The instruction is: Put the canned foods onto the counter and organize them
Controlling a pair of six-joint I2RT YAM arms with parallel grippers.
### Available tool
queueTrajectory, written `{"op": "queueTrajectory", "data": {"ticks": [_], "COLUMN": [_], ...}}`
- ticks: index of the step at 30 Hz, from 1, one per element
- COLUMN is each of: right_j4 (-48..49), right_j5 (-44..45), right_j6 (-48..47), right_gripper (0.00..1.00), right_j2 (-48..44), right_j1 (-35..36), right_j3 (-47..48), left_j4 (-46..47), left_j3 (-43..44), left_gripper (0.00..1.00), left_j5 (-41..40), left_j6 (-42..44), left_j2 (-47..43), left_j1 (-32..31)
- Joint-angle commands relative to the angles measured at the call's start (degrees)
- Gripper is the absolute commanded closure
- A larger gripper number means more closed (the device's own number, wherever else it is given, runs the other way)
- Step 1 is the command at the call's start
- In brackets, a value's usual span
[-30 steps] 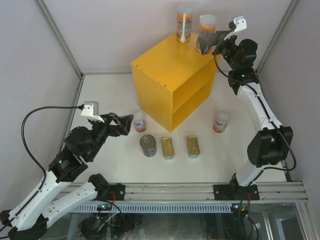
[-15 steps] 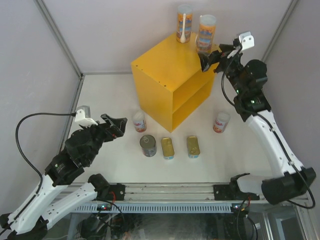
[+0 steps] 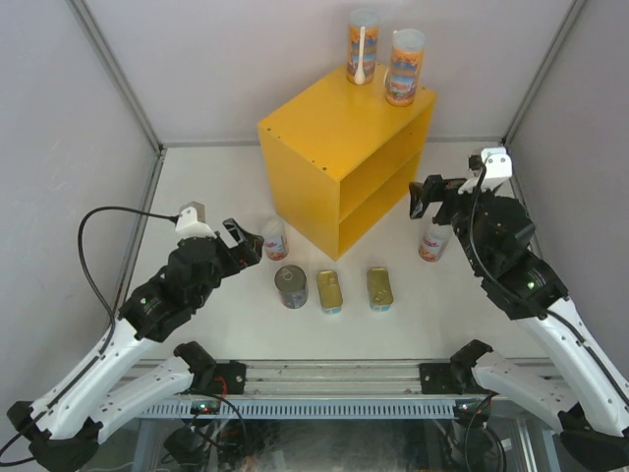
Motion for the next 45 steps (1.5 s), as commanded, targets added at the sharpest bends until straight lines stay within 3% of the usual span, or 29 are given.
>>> {"op": "queueTrajectory", "data": {"ticks": [1, 8, 12, 23, 45], "right_j4": [-16.67, -28.88, -30.87, -24.75, -9.95], "right_j5": [13.30, 16.61, 12.80, 0.09, -7.03], "right_j6": [11.36, 22.79, 24.71, 19.13, 15.07], "right_gripper": [0.08, 0.08, 0.06, 0.03, 0.01], "right_j2": [-3.82, -4.24, -0.50, 5.87, 22.92], "right_j1": [1.02, 0.75, -3.10, -18.97, -23.82], "right_j3": [-2.60, -5.56, -6.53, -11.15, -12.15], "left_j4": [2.20, 5.30, 6.25, 8.19, 10.48], "left_j3": [-2.89, -5.25, -4.75, -5.01, -5.40], "left_gripper": [0.02, 0.01, 0.01, 0.01, 0.02], "left_j5": [3.90, 9.22, 11.37, 15.34, 19.48], "left_j6": [-0.55, 1.48, 2.74, 3.86, 5.30], "left_j2": [0.69, 2.70, 5.27, 7.43, 10.22], "left_j1": [3.70, 9.02, 10.24, 13.03, 18.52]}}
